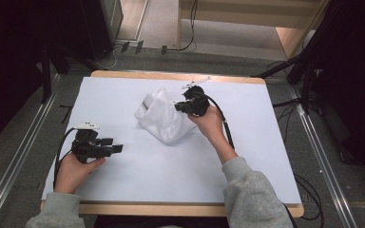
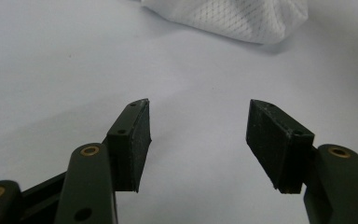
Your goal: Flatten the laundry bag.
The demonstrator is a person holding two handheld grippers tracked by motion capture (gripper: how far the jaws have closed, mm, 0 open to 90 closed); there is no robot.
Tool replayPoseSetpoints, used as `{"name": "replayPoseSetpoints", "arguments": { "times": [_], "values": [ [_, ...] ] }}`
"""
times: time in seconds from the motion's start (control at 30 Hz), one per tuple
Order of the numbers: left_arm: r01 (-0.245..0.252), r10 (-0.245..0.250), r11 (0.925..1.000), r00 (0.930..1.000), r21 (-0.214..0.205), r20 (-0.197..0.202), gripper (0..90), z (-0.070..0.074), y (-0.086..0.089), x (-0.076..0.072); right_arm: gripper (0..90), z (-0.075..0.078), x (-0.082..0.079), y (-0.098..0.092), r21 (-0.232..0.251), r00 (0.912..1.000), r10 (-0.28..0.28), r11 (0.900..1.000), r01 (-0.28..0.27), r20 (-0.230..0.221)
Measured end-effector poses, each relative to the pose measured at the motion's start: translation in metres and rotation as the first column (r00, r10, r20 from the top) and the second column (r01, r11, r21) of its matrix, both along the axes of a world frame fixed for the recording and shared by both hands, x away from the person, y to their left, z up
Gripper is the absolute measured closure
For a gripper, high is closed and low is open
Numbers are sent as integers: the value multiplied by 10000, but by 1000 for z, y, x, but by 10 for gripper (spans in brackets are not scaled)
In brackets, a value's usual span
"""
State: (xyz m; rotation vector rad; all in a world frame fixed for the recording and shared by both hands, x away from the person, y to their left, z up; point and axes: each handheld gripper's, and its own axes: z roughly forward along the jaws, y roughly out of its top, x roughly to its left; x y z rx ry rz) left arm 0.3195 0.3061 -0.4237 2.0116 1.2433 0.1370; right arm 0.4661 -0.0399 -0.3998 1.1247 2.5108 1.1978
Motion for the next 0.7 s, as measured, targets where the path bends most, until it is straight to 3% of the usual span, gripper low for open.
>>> {"name": "replayPoseSetpoints", "arguments": {
  "times": [0.27,0.47,0.7],
  "values": [
    [36,-37,10000,10000,29,90,409,1,-4,1,844,-3,-35,-11,139,9977,432,9989,-440,522],
    [47,-47,10000,9999,-37,105,410,2,-4,4,844,-11,-61,-20,223,9962,715,9971,-727,491],
    [-81,84,9997,9999,-209,126,409,4,3,8,843,-24,-79,-24,139,9963,821,9965,-825,257]
  ]
}}
